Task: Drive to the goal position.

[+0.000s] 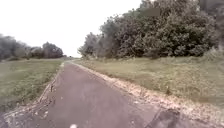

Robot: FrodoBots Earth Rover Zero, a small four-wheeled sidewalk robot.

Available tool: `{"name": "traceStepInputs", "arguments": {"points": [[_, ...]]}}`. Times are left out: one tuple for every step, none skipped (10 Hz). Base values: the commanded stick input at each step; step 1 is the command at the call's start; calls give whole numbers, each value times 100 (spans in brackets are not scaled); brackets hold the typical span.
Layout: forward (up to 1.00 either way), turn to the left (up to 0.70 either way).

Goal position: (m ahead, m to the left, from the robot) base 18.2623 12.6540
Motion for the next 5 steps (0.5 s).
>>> {"name": "traceStepInputs", "arguments": {"points": [[70,0],[70,0],[70,5],[70,12],[70,35]]}}
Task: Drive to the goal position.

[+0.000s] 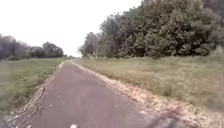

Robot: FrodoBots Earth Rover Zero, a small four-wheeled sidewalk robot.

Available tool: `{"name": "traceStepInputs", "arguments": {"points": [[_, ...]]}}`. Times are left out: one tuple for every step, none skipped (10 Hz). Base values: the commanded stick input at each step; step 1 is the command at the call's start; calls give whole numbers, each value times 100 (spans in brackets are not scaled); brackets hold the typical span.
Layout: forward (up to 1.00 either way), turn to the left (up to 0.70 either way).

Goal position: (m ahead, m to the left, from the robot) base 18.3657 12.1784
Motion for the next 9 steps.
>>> {"name": "traceStepInputs", "arguments": {"points": [[70,35],[70,35],[70,35],[70,35],[70,35],[70,35],[70,21],[70,6],[70,0]]}}
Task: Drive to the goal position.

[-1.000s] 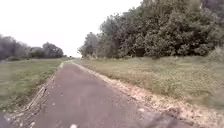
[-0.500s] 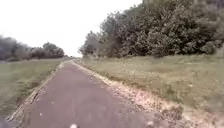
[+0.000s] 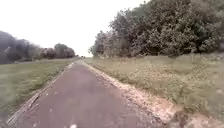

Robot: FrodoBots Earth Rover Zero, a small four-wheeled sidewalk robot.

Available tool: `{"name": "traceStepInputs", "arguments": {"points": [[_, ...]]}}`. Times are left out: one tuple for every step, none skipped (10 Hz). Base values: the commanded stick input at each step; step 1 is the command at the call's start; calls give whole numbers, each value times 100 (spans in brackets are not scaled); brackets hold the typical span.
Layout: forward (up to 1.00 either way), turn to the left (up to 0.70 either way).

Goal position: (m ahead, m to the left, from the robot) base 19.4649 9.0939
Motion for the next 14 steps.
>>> {"name": "traceStepInputs", "arguments": {"points": [[70,0],[70,0],[70,0],[70,0],[70,0],[70,0],[70,0],[70,0],[70,0],[70,0],[70,1],[70,2],[70,35],[70,35]]}}
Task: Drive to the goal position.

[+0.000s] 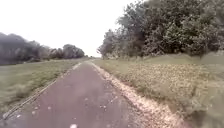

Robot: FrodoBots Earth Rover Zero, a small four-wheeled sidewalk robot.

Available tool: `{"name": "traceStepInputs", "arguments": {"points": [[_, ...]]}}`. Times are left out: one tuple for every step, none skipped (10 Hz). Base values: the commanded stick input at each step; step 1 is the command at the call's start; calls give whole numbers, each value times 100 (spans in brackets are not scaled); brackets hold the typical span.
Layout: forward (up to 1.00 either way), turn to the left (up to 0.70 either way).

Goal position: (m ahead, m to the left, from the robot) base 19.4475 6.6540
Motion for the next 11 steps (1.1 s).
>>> {"name": "traceStepInputs", "arguments": {"points": [[70,35],[70,35],[70,35],[70,35],[70,35],[70,35],[70,35],[70,33],[70,33],[70,29],[70,17]]}}
